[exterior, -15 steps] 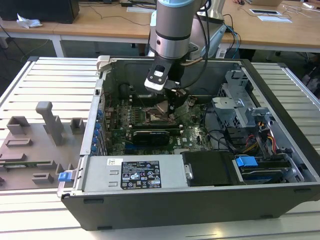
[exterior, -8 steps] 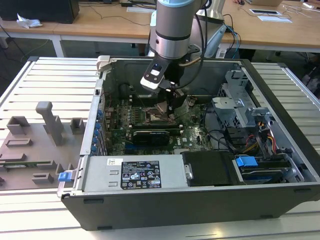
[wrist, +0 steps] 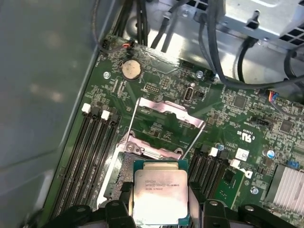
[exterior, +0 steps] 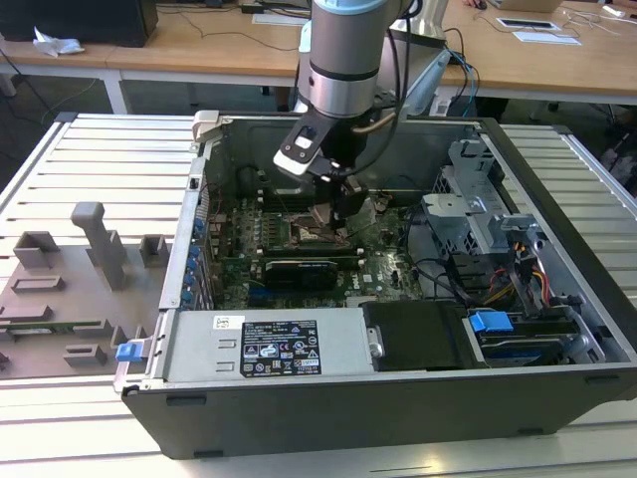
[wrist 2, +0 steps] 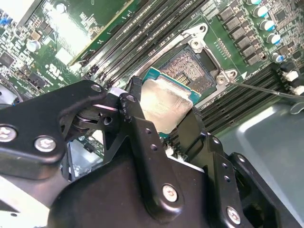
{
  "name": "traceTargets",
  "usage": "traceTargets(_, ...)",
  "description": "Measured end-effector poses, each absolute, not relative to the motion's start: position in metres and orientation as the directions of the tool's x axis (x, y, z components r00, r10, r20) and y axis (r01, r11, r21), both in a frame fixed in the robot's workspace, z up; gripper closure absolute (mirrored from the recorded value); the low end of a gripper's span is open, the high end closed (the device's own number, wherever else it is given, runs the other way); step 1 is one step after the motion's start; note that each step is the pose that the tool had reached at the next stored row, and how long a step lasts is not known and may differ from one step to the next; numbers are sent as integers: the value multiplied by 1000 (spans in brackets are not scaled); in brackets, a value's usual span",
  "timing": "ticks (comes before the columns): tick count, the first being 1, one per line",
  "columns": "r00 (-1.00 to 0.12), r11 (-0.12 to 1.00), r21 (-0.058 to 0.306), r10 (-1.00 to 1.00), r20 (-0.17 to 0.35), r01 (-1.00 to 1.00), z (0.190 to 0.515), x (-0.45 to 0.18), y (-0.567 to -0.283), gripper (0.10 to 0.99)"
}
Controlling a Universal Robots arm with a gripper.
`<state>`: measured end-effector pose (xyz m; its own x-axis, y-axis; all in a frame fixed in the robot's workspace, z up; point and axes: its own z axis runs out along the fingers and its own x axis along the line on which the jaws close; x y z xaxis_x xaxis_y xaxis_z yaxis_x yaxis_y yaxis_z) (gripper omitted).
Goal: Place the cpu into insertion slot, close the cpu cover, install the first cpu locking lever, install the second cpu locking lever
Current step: 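Place the cpu into insertion slot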
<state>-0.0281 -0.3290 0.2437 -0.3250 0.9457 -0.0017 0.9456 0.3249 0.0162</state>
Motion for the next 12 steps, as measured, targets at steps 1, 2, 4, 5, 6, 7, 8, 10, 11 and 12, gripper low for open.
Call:
traceTargets(1,-307,307,16,952,-2,952,244,-28,-329,541)
traceTargets(2,-295,295,16,956,-2,955,244,-28,-329,541)
traceTargets(4,-275,275,16,961,-2,961,244,-28,-329,541)
traceTargets(5,-261,261,16,965,-3,965,244,-28,-329,541)
traceTargets(6,-254,254,16,967,-3,967,244,-28,-329,541)
traceTargets(7,-246,246,16,969,-3,969,244,-28,-329,541)
traceTargets(8,-236,236,16,972,-3,972,243,-28,-329,541)
traceTargets(10,-217,217,16,976,-3,976,243,-28,-329,541)
traceTargets(11,-209,209,16,978,-3,978,243,-28,-329,541)
traceTargets(12,-195,195,16,981,-4,981,243,-28,-329,541)
